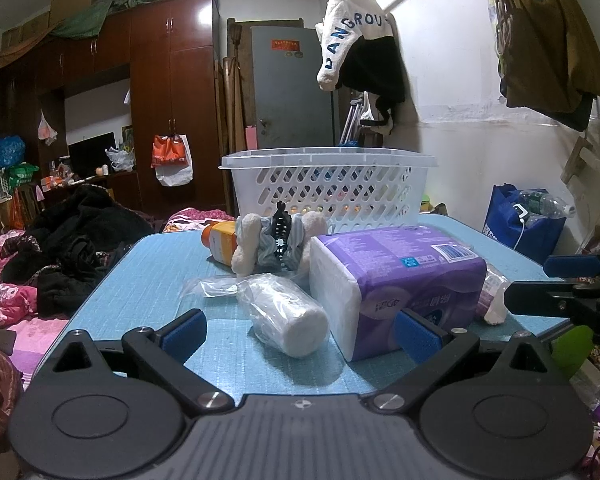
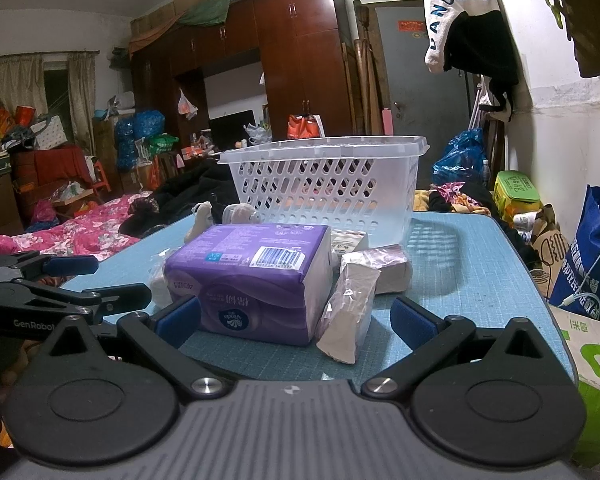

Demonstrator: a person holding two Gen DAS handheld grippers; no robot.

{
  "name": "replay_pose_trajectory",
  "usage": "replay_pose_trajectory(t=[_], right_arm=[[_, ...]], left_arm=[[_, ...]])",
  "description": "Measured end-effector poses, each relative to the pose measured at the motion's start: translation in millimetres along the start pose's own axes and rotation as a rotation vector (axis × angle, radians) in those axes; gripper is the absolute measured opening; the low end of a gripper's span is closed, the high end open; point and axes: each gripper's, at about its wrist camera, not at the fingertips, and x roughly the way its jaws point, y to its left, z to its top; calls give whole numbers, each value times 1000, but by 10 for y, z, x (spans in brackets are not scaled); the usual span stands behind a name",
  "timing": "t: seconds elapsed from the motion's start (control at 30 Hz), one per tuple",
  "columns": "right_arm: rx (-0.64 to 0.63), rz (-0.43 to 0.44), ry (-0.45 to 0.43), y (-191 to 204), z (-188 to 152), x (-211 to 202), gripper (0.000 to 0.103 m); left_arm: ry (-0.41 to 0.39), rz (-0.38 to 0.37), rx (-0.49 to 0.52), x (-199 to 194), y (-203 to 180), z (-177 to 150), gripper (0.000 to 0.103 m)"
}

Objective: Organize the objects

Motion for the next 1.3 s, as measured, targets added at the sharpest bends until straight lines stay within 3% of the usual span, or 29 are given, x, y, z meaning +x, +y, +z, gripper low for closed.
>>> replay_pose_trajectory(t=[1.3], right_arm=[[2,4,8,26,-29,15,103]], left_arm=[[10,-19,6,35,-41,-18,101]])
